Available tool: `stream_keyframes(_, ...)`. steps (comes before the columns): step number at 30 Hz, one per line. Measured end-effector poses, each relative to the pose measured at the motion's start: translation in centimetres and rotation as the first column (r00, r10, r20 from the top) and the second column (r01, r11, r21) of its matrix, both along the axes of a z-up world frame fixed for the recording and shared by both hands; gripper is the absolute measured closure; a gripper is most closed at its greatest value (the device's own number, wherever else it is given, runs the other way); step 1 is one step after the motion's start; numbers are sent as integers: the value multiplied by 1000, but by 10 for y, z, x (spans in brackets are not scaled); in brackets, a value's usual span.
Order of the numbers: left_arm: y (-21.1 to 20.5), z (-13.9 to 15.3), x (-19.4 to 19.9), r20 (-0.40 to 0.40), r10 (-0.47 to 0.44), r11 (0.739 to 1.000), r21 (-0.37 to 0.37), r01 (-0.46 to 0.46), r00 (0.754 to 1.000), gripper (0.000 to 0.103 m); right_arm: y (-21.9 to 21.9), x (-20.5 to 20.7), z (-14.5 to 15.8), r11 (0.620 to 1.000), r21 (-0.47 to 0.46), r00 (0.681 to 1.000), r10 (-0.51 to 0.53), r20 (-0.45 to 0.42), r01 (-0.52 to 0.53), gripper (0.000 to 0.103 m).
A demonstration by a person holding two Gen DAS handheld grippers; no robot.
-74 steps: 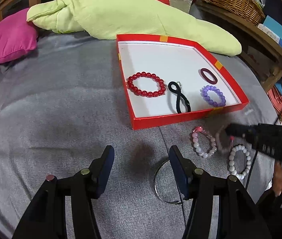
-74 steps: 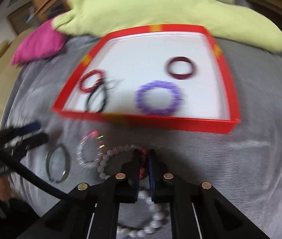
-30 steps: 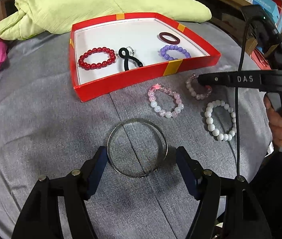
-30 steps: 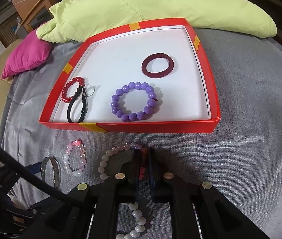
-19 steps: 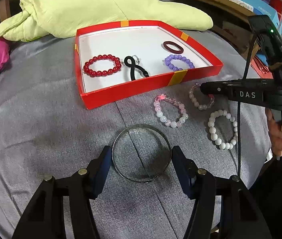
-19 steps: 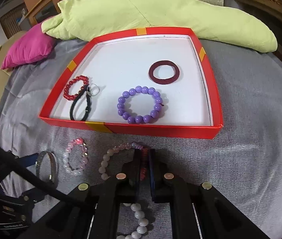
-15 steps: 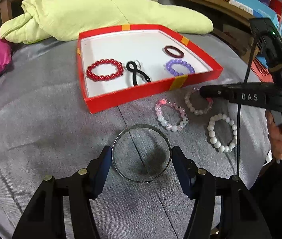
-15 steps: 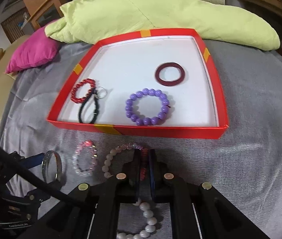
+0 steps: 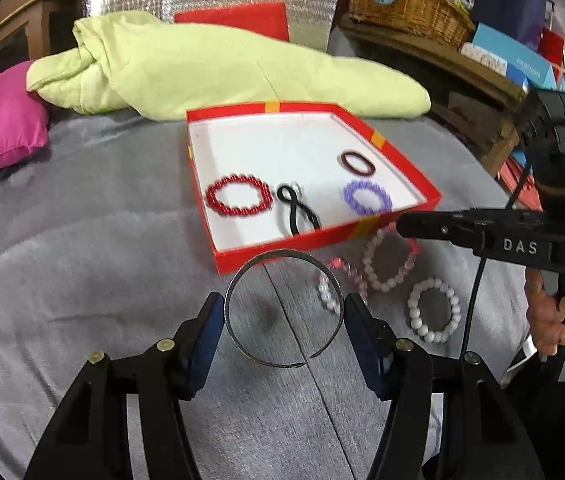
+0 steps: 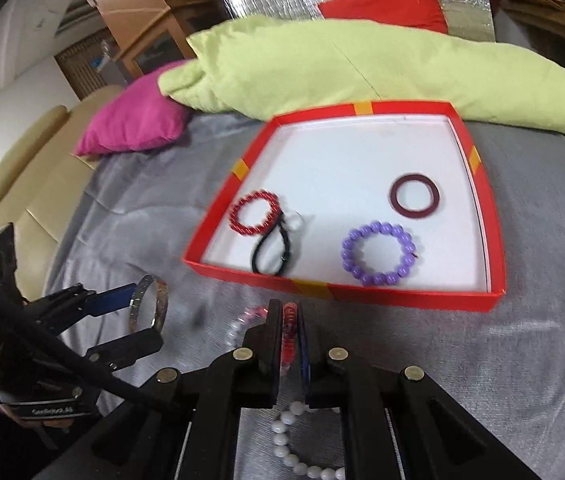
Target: Organize jewelry
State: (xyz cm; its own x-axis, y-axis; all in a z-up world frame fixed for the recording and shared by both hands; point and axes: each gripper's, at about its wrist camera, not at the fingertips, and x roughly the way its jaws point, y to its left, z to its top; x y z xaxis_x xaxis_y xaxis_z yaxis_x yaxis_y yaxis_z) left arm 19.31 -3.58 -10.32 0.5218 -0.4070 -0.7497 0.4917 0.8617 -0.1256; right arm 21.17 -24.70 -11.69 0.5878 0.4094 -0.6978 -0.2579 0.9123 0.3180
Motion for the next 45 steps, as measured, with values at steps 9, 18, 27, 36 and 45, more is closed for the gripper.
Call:
stream_keyframes(9,3,11,7,58,67,998,-20,-66,996,40,-5,-10,23,996,93,995,-2,104,-7,95)
stream_keyframes(18,-14,16,12,80,71,997,-25,-69,994,40,-15,-8,28,988,142,989,-72,129,53,95)
stream_keyframes(27,-30,13,16,100,73,997,15,-75,992,40,-30,-5,28,982,158,984,-128,124,107,95)
stream_keyframes(36,-29,13,15,110,93,994,43,-99,989,40,-32,-4,29,977,166,981,-153,122,132,95)
stream_keyframes(45,-16,14,14,114,119,990,58,-126,986,40,-12,-2,30,976,173,980,-151,126,128,95)
